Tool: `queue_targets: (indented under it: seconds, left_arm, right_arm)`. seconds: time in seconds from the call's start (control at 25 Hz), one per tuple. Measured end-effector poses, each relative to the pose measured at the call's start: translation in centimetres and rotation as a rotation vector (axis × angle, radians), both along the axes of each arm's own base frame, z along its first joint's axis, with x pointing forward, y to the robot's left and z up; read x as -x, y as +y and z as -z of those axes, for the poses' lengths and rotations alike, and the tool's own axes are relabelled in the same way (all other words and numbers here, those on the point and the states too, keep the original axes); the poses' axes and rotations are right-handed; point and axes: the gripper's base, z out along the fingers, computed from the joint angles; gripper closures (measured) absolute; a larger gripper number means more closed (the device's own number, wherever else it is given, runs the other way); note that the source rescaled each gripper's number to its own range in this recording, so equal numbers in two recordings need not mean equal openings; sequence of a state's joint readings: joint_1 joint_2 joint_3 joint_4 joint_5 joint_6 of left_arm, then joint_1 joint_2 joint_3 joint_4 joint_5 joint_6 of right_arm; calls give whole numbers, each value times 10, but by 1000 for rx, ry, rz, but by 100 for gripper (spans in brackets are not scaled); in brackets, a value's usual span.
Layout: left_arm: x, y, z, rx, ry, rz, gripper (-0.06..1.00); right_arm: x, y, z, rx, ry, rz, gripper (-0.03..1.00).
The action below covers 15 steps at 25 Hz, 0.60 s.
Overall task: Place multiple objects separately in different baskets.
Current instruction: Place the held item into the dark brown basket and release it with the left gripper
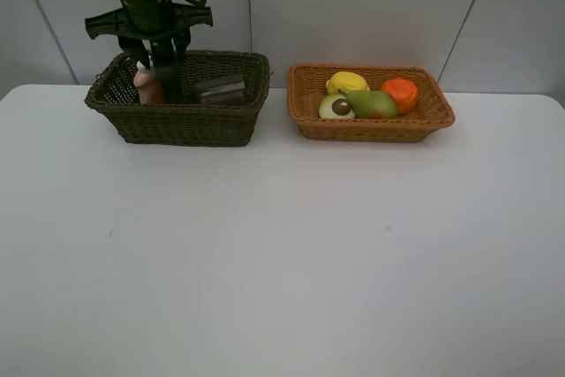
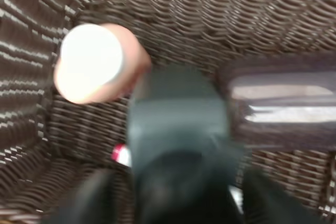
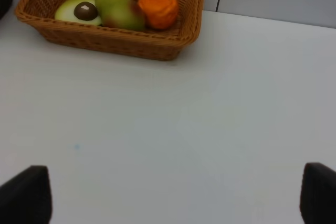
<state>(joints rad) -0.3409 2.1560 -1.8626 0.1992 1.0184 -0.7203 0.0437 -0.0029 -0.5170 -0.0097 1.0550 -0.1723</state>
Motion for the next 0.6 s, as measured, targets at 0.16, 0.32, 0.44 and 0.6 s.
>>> queue_targets:
  seconds: [0.16, 0.32, 0.44, 0.6]
  left_arm:
    - [0, 1, 0, -5, 1, -8, -3]
    - [0, 0, 0, 4, 0, -24, -5]
    - [0, 0, 0, 6, 0, -24, -5]
    - [0, 0, 0, 8, 1, -25, -5]
  right_arm:
    - [0, 0, 0, 0, 0, 0, -3]
    - [0, 0, 0, 0, 0, 0, -3]
    - [0, 0, 0, 0, 0, 0, -3]
    - [0, 0, 0, 0, 0, 0, -3]
